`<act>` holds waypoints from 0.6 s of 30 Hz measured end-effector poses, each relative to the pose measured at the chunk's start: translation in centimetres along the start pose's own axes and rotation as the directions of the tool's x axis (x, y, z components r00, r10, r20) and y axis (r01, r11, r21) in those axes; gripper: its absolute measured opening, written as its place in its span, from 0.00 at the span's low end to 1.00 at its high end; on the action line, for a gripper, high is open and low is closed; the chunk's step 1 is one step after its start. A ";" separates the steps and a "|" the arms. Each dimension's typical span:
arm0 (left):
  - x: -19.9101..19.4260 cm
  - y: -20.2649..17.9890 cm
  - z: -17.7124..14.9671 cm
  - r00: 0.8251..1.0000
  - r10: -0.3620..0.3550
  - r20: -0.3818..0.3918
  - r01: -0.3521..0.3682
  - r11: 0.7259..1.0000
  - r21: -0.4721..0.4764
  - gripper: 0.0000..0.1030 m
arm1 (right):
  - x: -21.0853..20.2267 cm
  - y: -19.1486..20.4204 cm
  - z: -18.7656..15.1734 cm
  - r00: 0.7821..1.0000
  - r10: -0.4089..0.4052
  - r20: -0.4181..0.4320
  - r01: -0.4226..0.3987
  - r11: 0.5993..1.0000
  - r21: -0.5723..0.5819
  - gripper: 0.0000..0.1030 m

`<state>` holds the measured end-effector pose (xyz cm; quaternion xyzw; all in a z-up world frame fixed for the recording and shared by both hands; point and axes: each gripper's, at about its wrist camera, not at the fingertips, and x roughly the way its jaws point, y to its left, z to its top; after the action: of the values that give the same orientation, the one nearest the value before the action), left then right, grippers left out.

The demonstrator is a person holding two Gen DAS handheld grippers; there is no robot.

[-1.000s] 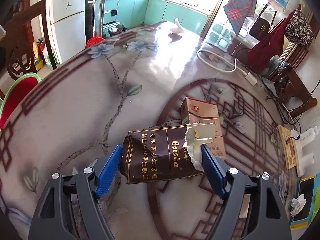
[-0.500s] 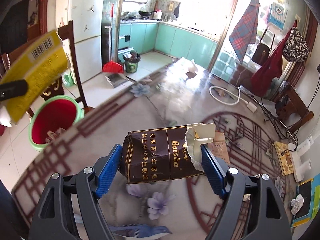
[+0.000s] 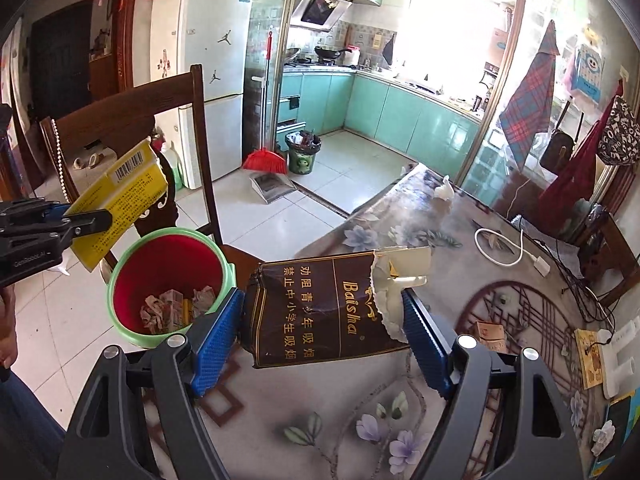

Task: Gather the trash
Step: 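Carry the yellow box and brown pack with both tools over the red bucket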

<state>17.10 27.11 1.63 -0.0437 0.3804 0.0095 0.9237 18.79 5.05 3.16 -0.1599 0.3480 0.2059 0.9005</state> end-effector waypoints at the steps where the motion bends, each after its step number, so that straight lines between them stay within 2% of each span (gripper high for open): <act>1: 0.3 0.7 0.0 1.000 0.005 -0.010 -0.005 1.000 -0.008 0.27 | 0.2 0.6 0.3 1.000 0.007 0.001 -0.007 1.000 -0.006 0.74; 8: 2.9 3.9 -0.3 0.996 0.040 -0.082 -0.042 0.999 -0.020 0.27 | 2.0 4.2 2.3 0.999 0.037 -0.004 -0.037 0.998 -0.052 0.74; 12: 5.3 6.0 -0.8 0.987 0.069 -0.144 -0.073 0.997 -0.024 0.28 | 3.0 5.7 3.1 0.999 0.053 -0.008 -0.054 0.996 -0.073 0.74; 16: 7.2 7.7 -1.4 0.977 0.050 -0.208 -0.064 0.996 -0.060 0.29 | 3.8 6.5 3.6 0.998 0.068 -0.011 -0.069 0.994 -0.087 0.74; 18: 7.2 7.8 -1.4 0.976 0.056 -0.210 -0.070 0.996 -0.057 0.41 | 4.2 7.0 3.9 0.997 0.073 -0.012 -0.074 0.993 -0.095 0.74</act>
<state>20.85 34.66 -5.03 -0.0622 0.4758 0.0464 0.8761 20.46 13.84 1.96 -0.1905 0.3474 0.2547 0.8821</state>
